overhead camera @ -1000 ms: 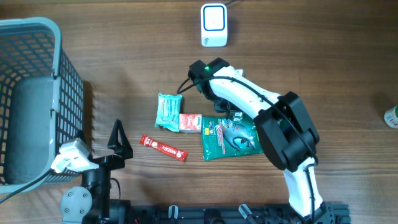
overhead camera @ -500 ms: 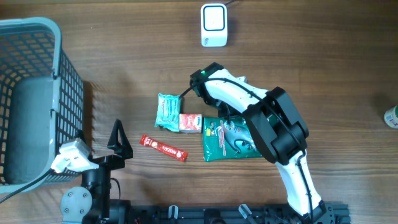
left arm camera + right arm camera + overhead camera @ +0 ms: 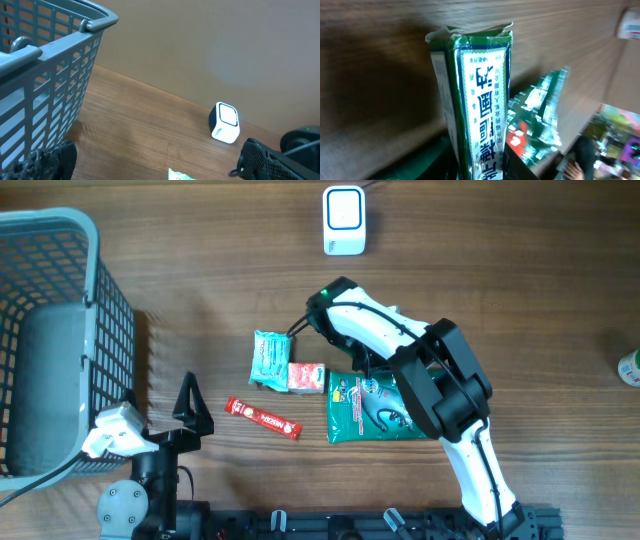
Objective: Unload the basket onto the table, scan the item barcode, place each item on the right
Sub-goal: 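Lift the gum pack and hold it in front of the white scanner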
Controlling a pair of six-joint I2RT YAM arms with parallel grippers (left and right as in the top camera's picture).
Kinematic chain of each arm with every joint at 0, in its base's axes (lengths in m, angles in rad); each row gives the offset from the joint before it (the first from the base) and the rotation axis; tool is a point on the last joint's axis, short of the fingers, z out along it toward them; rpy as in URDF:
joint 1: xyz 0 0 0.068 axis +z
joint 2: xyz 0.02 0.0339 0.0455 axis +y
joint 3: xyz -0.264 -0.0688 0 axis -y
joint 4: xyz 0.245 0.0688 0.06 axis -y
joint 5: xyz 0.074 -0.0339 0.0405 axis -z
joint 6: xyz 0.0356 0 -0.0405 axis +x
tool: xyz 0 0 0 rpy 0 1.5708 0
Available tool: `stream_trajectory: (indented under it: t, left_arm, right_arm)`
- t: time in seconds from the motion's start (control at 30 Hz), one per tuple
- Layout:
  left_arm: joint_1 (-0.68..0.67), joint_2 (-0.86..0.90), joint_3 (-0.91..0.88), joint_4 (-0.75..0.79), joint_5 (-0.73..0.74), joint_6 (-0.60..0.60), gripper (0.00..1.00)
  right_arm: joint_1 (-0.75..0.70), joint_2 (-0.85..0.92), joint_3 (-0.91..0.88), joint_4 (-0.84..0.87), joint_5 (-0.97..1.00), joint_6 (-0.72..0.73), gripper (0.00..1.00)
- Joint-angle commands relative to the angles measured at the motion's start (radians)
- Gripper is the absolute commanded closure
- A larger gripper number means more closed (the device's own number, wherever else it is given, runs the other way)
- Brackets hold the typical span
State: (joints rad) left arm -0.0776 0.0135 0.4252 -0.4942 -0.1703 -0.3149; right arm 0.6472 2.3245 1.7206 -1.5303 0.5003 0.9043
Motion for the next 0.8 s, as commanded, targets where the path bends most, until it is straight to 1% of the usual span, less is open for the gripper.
stream_trajectory:
  t: [0.0,0.07,0.13,0.17,0.27,0.3,0.4,0.43,0.47,0.5,0.53,0.57,0.6,0.7,0.77]
  left_arm:
    - [-0.004,-0.008,-0.003,0.003,-0.002,0.016,0.00]
    - [-0.004,-0.008,-0.003,0.003,-0.002,0.016,0.00]
    - [-0.004,-0.008,-0.003,0.003,-0.002,0.016,0.00]
    - [-0.004,-0.008,-0.003,0.003,-0.002,0.016,0.00]
    - [-0.004,-0.008,-0.003,0.003,-0.002,0.016,0.00]
    - [-0.004,-0.008,-0.003,0.003,-0.002,0.016,0.00]
    - [-0.004,-0.008,-0.003,0.003,-0.002,0.016,0.00]
    - [-0.004,-0.008,-0.003,0.003,-0.002,0.016,0.00]
    - [-0.004,-0.008,-0.003,0.003,-0.002,0.016,0.00]
    - [-0.004,-0.008,-0.003,0.003,-0.002,0.016,0.00]
    - [-0.004,-0.008,-0.003,0.003,-0.002,0.016,0.00]
    - [-0.004,-0.008,-0.003,0.003,-0.002,0.016,0.00]
    - [-0.004,-0.008,-0.003,0.003,-0.002,0.016,0.00]
    - [-0.004,-0.008,-0.003,0.003,-0.002,0.016,0.00]
    - [-0.004,-0.008,-0.003,0.003,-0.002,0.016,0.00]
  right_arm:
    - [0.000,0.014,0.089,-0.082,0.093,-0.020,0.76]
    - [0.003,0.009,0.092,-0.082,0.151,-0.075,0.76]
    - [0.010,0.009,0.092,-0.082,0.302,-0.094,0.76]
    - [0.011,0.009,0.092,-0.082,0.345,-0.094,0.76]
    - [0.011,0.009,0.092,-0.082,0.598,-0.117,0.76]
    - [0.011,0.008,0.092,-0.082,0.710,-0.131,0.76]
    - [0.011,0.008,0.092,-0.081,0.933,-0.217,0.76]
    - [0.011,0.007,0.093,-0.078,0.992,-0.221,0.76]
    - [0.011,0.007,0.094,-0.079,1.019,-0.255,0.75]
    - [0.011,0.007,0.098,-0.060,1.019,-0.336,0.75]
    - [0.010,0.006,0.100,-0.021,1.019,-0.425,0.76]
    - [0.010,0.002,0.100,-0.006,1.019,-0.467,0.79]
    - [0.010,-0.002,0.103,0.004,1.019,-0.490,0.81]
    - [0.010,-0.014,0.116,0.000,1.020,-0.507,0.81]
    - [0.010,-0.042,0.122,0.000,1.020,-0.556,0.82]
